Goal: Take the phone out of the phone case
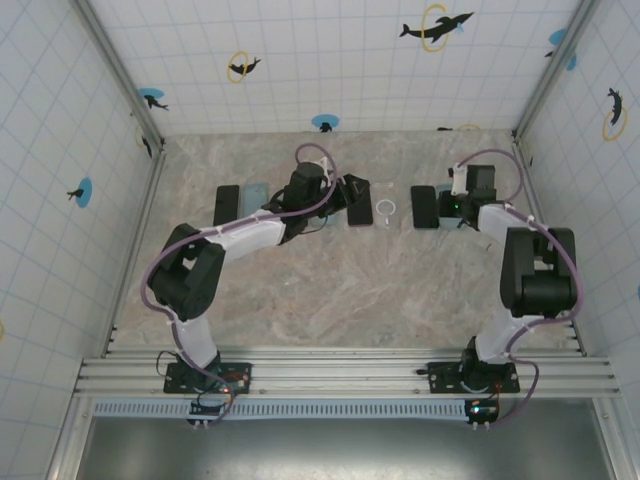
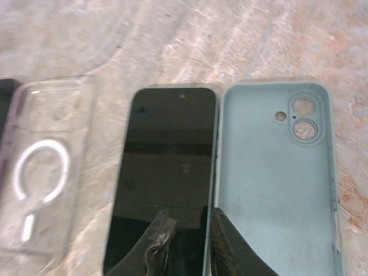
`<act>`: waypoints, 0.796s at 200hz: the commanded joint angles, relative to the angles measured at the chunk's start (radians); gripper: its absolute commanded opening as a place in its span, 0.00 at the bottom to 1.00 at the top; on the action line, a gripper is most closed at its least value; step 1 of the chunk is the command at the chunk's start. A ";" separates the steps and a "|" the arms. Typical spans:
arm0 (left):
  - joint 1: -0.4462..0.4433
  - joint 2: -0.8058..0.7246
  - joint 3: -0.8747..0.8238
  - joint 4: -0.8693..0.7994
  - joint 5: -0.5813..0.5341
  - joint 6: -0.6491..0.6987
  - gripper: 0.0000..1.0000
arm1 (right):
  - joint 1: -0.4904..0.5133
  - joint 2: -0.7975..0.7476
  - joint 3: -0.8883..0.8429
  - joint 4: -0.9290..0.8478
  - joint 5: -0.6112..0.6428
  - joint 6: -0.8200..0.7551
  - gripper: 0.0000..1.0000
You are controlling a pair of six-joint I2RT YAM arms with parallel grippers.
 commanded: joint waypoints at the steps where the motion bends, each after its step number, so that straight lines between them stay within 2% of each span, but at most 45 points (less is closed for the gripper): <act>1: 0.036 -0.087 0.016 -0.138 -0.042 0.315 0.84 | 0.006 -0.068 -0.052 0.011 -0.127 0.022 0.30; 18: 0.079 -0.131 -0.036 -0.165 -0.014 0.433 0.86 | 0.034 -0.109 -0.087 0.022 -0.172 0.014 0.37; 43: 0.152 -0.220 -0.150 -0.183 -0.021 0.563 0.93 | 0.065 -0.188 -0.181 0.073 -0.204 0.015 0.47; 58: 0.193 -0.287 -0.218 -0.200 -0.067 0.646 0.97 | 0.068 -0.244 -0.268 0.186 -0.203 0.036 0.54; 69: 0.223 -0.338 -0.322 -0.177 -0.083 0.665 0.98 | 0.066 -0.280 -0.335 0.257 -0.190 0.050 0.63; 72: 0.258 -0.351 -0.341 -0.169 -0.089 0.667 0.98 | 0.066 -0.288 -0.351 0.275 -0.190 0.052 0.66; 91: 0.328 -0.438 -0.488 -0.114 -0.161 0.692 0.98 | 0.061 -0.329 -0.449 0.382 -0.074 0.054 0.80; 102: 0.361 -0.487 -0.568 -0.066 -0.202 0.702 0.98 | 0.056 -0.344 -0.489 0.413 -0.003 0.048 0.85; 135: 0.452 -0.607 -0.800 0.105 -0.290 0.707 0.97 | 0.016 -0.371 -0.630 0.569 0.167 0.035 0.87; 159: 0.497 -0.634 -0.955 0.241 -0.349 0.723 0.98 | -0.021 -0.374 -0.737 0.719 0.254 0.025 0.89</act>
